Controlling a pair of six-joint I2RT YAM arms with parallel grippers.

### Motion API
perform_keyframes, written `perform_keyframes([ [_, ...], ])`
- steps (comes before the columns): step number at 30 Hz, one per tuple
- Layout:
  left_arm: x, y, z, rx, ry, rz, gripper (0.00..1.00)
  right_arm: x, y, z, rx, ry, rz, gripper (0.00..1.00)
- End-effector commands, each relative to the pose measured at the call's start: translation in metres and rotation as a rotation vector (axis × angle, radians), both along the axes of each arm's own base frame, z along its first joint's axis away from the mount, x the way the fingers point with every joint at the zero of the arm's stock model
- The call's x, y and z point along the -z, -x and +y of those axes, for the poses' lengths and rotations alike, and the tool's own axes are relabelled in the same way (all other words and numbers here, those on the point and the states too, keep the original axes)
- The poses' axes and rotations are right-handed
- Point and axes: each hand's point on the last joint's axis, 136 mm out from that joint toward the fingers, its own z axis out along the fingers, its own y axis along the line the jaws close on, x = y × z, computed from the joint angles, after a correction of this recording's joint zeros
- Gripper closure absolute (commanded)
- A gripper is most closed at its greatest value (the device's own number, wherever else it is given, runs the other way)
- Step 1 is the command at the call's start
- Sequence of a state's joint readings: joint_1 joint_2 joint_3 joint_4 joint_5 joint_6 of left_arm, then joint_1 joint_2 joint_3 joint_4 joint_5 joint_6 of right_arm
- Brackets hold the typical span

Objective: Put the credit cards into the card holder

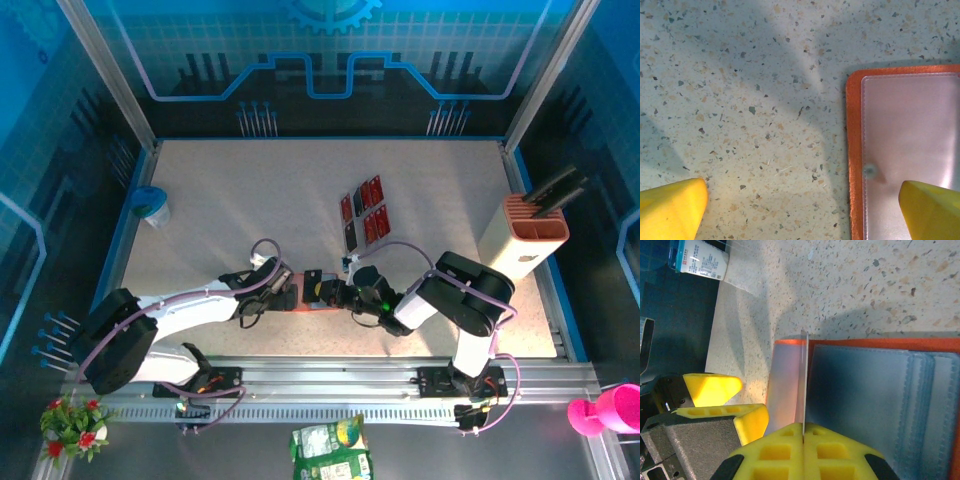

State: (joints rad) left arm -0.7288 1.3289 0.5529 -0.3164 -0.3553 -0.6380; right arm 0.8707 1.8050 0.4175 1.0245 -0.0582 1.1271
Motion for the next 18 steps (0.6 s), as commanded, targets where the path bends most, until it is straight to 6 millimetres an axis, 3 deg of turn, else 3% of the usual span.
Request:
perform_keyframes([
  [1,0.004,0.003,0.004,-0.002,-0.028,0.01,0.01,0.016,0.012,-0.006,-0.012,0.047,0.041,1.0],
  [18,0.007,0.003,0.004,0.0,-0.029,0.011,0.01,0.027,0.02,-0.01,-0.017,0.161,0.117,1.0],
])
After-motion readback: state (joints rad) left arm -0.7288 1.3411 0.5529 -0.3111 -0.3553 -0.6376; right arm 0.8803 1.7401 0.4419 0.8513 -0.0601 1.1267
